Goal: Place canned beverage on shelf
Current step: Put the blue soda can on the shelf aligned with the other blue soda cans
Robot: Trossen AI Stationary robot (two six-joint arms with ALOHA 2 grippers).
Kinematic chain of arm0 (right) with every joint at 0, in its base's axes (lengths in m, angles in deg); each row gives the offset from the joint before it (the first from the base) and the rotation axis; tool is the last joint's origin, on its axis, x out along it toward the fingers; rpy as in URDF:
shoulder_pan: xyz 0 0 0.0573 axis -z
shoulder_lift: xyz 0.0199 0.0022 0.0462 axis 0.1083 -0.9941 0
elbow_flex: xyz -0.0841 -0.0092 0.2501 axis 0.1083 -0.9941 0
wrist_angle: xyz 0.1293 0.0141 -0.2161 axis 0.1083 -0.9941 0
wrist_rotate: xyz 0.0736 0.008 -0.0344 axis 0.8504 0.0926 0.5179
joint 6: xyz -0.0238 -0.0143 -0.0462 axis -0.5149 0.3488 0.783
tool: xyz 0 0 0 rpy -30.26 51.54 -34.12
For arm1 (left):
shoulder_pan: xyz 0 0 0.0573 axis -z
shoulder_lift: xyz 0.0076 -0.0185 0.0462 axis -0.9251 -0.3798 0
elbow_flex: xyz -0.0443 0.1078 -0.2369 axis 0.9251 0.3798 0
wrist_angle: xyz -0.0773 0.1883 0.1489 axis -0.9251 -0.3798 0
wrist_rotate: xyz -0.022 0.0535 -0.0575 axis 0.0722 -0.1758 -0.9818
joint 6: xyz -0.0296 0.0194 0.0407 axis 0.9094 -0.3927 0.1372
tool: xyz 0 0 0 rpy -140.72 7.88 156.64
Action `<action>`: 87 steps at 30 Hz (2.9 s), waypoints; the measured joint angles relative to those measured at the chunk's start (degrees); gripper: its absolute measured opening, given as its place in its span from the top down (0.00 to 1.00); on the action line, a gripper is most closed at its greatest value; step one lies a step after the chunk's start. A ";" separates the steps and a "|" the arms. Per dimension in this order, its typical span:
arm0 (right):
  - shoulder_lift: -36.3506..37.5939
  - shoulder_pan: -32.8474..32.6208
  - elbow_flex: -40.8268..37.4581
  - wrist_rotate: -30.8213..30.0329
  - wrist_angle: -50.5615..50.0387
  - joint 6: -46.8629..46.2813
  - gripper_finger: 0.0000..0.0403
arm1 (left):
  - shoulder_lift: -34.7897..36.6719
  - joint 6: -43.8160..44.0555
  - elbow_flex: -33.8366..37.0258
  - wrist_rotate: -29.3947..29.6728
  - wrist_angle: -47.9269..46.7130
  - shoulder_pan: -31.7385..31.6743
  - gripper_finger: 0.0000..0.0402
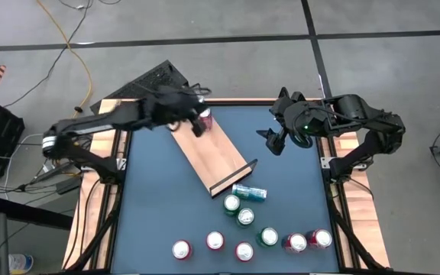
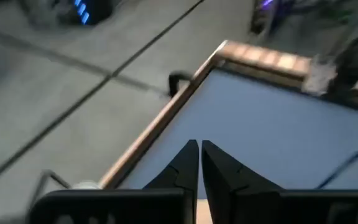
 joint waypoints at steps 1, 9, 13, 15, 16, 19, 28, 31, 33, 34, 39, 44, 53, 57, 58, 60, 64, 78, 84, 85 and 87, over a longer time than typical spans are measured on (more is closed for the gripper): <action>0.00 -0.02 0.00 0.00 0.00 0.00 0.11 | 1.59 -0.90 -0.62 -1.97 -0.37 0.09 0.97; 0.00 -0.42 0.07 1.94 -3.00 2.92 0.11 | 9.62 0.92 -1.47 -11.63 -6.77 6.72 0.74; 0.13 -2.16 -3.27 6.18 -8.99 0.52 0.11 | 10.43 4.14 -1.44 -11.97 -9.39 12.17 0.61; 0.01 -3.87 -6.75 8.34 -10.58 -2.74 0.11 | 10.48 4.79 -1.36 -11.81 -10.83 14.52 0.55; -0.03 -5.05 -8.85 9.27 -10.85 -4.47 0.11 | 10.47 4.79 -1.36 -11.68 -10.43 15.58 0.53; 0.00 -9.08 -16.13 11.19 -9.69 -8.65 0.11 | 10.45 4.83 -1.38 -10.80 -10.51 18.02 0.47; -0.04 -16.61 -35.40 12.46 7.50 -13.98 0.11 | 10.42 6.04 -1.38 -9.93 -10.44 19.73 0.42; -0.04 -16.33 -40.39 13.55 13.58 -12.22 0.11 | 10.42 7.31 -1.38 -9.92 -10.43 19.73 0.42; -0.04 -15.72 -43.67 14.48 18.18 -11.61 0.11 | 10.40 8.24 -1.38 -10.08 -10.69 19.73 0.42; -0.04 -15.41 -45.13 14.94 19.72 -11.62 0.11 | 10.40 8.63 -1.38 -10.21 -10.98 19.73 0.42; -0.04 -13.72 -50.42 14.95 24.25 -10.65 0.11 | 10.40 9.98 -1.38 -10.40 -12.40 19.73 0.42; -0.02 -12.57 -54.80 15.07 29.19 -8.14 0.11 | 10.38 10.37 -1.38 -10.38 -13.02 19.73 0.42; 0.00 -11.03 -59.53 16.52 37.10 -3.33 0.11 | 10.38 11.34 -1.38 -10.38 -13.17 19.73 0.42; -0.79 -11.06 -60.17 17.09 40.46 -1.44 0.11 | 10.38 11.36 -1.38 -10.36 -13.25 19.73 0.42; -1.21 -10.89 -60.18 17.09 40.66 -1.30 0.11 | 10.38 11.36 -1.38 -10.36 -13.30 19.73 0.42; -2.54 -10.76 -60.22 17.46 40.64 -0.86 0.11 | 10.38 11.36 -1.38 -10.36 -13.42 19.73 0.42; -6.42 -10.93 -60.22 18.41 40.93 -0.02 0.11 | 10.38 11.35 -1.31 -10.06 -13.47 19.73 0.42; -9.26 -11.39 -60.14 19.98 38.83 -3.27 0.45 | 10.38 11.36 -1.25 -9.94 -14.46 19.73 0.42; -7.18 -13.49 -60.19 21.39 36.30 -4.66 0.65 | 10.38 11.34 -1.25 -9.94 -14.47 19.73 0.42; -6.32 -13.86 -60.19 21.44 35.84 -5.39 0.65 | 10.38 11.35 -1.25 -9.94 -14.51 19.73 0.42; -4.36 -14.54 -60.19 21.44 34.20 -7.01 0.65 | 10.38 11.34 -1.25 -9.94 -14.56 19.73 0.42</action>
